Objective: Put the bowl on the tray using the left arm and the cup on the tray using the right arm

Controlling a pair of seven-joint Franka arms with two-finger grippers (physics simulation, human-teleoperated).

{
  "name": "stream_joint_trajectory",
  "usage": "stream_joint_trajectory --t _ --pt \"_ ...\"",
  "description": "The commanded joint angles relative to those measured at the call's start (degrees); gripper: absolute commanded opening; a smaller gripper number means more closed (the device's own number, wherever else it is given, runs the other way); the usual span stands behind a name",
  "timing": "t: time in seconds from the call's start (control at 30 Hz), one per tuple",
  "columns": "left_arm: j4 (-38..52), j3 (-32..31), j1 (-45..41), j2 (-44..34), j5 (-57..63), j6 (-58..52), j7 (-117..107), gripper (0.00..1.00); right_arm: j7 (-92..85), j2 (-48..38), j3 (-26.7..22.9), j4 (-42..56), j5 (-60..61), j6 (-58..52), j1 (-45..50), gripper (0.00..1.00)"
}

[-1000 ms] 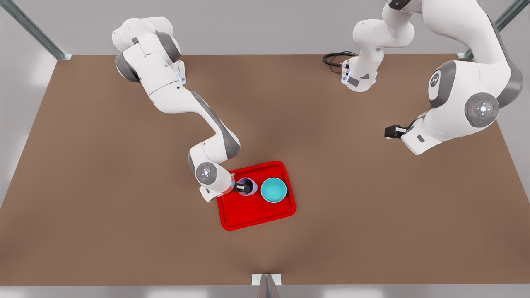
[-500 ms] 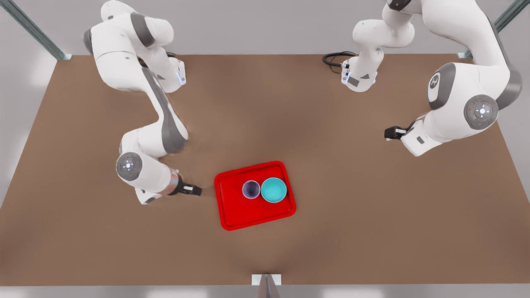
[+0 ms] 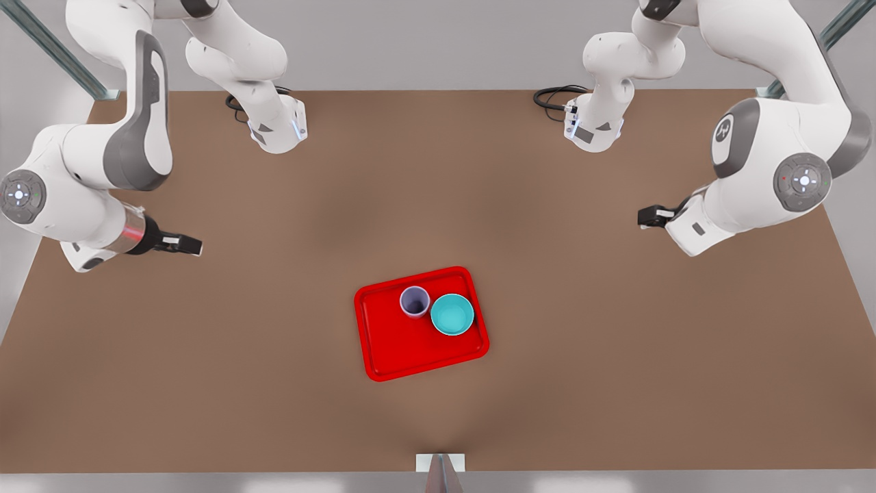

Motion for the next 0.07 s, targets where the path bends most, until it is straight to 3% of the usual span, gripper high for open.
stream_joint_trajectory --t 0.0,0.03 --pt "0.0 0.0 0.02 0.06 -0.04 -0.01 -0.06 1.0 0.01 0.09 0.0 0.02 0.0 0.09 0.1 1.0" --pt "0.0 0.0 0.02 0.15 -0.13 -0.01 -0.06 1.0 -0.08 0.17 0.0 0.11 0.0 0.35 0.1 1.0"
